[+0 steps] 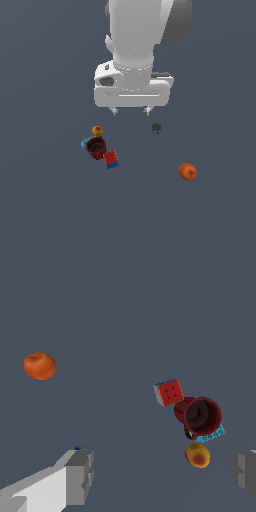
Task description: Pick up a designated object from a clutter of objects.
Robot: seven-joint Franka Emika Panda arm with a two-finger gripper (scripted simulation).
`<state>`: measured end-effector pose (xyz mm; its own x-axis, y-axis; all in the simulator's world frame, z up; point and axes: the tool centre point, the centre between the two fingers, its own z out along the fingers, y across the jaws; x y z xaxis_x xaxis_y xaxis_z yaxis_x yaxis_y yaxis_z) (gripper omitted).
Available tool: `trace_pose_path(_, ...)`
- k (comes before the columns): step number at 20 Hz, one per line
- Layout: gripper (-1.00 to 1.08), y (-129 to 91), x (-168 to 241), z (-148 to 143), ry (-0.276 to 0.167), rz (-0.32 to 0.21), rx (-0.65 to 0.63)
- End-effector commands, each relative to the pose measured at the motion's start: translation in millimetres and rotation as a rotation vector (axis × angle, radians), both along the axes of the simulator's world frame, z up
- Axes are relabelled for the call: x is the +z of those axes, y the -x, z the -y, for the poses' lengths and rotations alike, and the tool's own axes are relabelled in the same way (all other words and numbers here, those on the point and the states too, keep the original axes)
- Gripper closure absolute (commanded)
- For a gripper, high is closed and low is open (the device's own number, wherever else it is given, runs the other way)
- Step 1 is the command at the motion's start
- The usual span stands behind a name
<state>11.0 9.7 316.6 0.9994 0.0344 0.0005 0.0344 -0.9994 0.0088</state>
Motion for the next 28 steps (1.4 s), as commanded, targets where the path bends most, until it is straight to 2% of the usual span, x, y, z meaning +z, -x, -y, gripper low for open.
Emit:
trace_pose_path(1,-0.92,0,0,0,0.0,0.0,0.0)
trace_pose_path(9,-0.92,4,1,-21,0.012,-0.023,0.058)
trace_pose_path(16,-0.92,4,-1,-23,0.012,-0.023,0.056)
trace_pose_path(22,-0.92,8,-22,-34,0.017,-0.021,0.036)
trace_pose_path(28,-0.92,18,-60,-55,0.024,-0.016,-0.002)
